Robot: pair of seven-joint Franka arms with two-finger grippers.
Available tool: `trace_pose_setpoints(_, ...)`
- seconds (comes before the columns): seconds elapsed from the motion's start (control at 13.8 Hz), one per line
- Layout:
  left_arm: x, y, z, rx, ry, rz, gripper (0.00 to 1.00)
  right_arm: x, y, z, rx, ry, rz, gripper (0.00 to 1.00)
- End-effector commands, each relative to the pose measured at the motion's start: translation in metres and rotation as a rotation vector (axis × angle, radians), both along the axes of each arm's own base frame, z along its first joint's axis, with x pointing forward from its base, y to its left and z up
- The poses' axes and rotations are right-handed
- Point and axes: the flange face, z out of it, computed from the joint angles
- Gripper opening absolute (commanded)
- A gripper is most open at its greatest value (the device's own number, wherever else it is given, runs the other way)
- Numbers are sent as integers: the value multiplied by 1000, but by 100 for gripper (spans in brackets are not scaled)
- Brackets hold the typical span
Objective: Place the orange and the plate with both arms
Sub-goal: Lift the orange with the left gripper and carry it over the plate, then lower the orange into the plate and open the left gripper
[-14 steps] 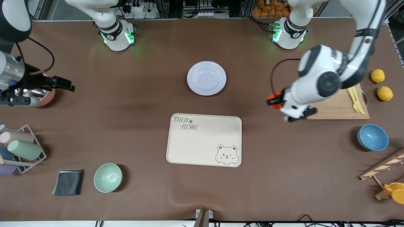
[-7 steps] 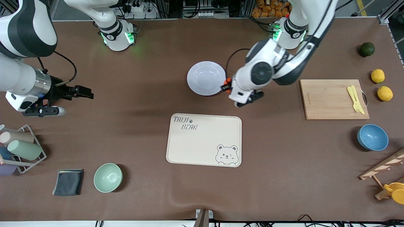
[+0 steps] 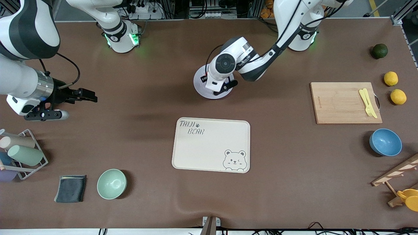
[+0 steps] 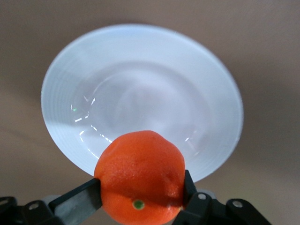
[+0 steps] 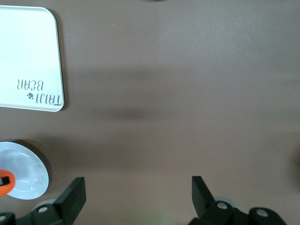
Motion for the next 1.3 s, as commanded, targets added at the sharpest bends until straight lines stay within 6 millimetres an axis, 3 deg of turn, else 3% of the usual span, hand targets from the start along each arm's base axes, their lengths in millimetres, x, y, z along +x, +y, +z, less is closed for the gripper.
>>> trace_pose_setpoints(0.0, -9, 0, -26, 56, -27, -8, 0, 1, 1, 3, 11, 2, -12, 100)
trace_pose_setpoints(0.22, -11, 0, -60, 127, -82, 33, 0, 1, 2, 3, 10, 1, -12, 100)
trace_pose_setpoints(0.58, -11, -4, -66, 129, -84, 81, 1, 1, 3, 2, 10, 2, -12, 100)
trace_pose_setpoints(0.65, -8, -2, -67, 129, -82, 89, 64, 1, 3, 2, 12, 2, -13, 100)
trace_pose_setpoints(0.72, -5, -2, -65, 128, -86, 95, 100, 1, 3, 1, 11, 4, -13, 100)
trace_pose_setpoints(0.87, 14, -5, -46, 119, -108, 161, 100, 1, 4, 1, 11, 4, -11, 100)
trace_pose_setpoints(1.01, 32, -9, -2, 107, -154, 212, 100, 1, 4, 1, 11, 4, -11, 100)
trace_pose_setpoints(1.23, 49, -4, 88, 129, -247, 192, 100, 1, 4, 1, 11, 4, -10, 100)
